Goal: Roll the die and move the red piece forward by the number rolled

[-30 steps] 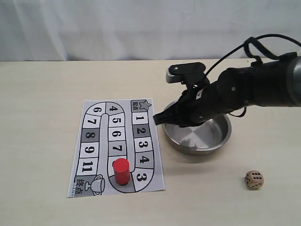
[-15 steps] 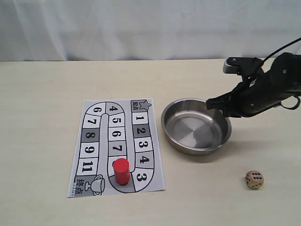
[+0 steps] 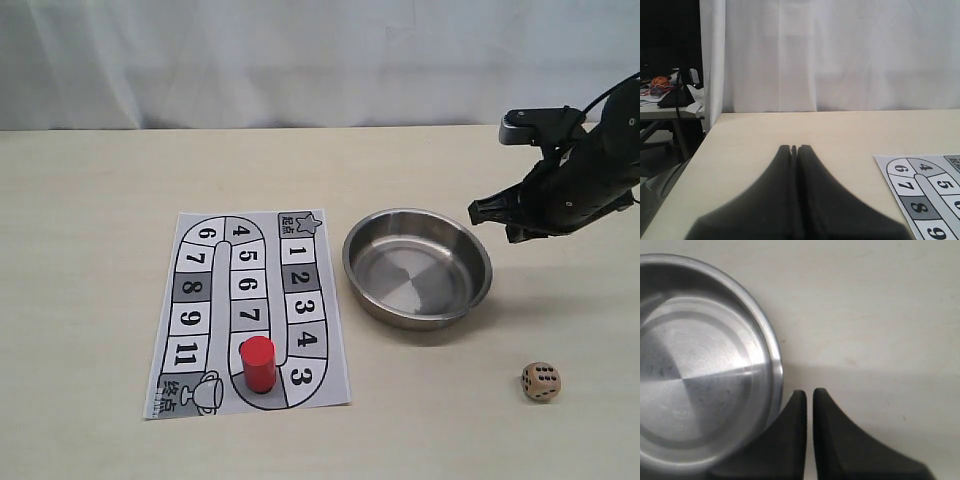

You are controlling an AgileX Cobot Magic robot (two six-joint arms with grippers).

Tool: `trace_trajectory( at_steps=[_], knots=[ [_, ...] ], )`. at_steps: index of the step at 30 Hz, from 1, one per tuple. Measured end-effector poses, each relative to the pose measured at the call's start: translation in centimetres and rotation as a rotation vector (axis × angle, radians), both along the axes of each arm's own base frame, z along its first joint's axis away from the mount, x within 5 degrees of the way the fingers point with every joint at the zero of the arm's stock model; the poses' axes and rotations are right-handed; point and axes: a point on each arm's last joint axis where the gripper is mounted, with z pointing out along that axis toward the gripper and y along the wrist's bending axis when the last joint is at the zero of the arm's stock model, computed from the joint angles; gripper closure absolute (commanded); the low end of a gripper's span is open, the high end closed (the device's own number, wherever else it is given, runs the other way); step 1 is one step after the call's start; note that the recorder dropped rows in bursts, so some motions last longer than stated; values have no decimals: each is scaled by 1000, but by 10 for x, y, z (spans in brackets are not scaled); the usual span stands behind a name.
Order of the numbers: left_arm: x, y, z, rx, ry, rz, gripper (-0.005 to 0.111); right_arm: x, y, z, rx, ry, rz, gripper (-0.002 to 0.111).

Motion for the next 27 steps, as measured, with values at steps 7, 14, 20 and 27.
trace_trajectory(
  at_steps=[7,14,20,27],
  knots=[
    [0,0,0,0,0,0,107,-2,-1,-1,-5,27,-9,104],
    [0,0,0,0,0,0,107,-8,-1,0,-12,75,-5,104],
    [0,0,0,0,0,0,107,-21,-3,31,-11,50,-5,104],
    [0,0,0,0,0,0,107,-41,-4,63,-10,42,-4,104]
  ],
)
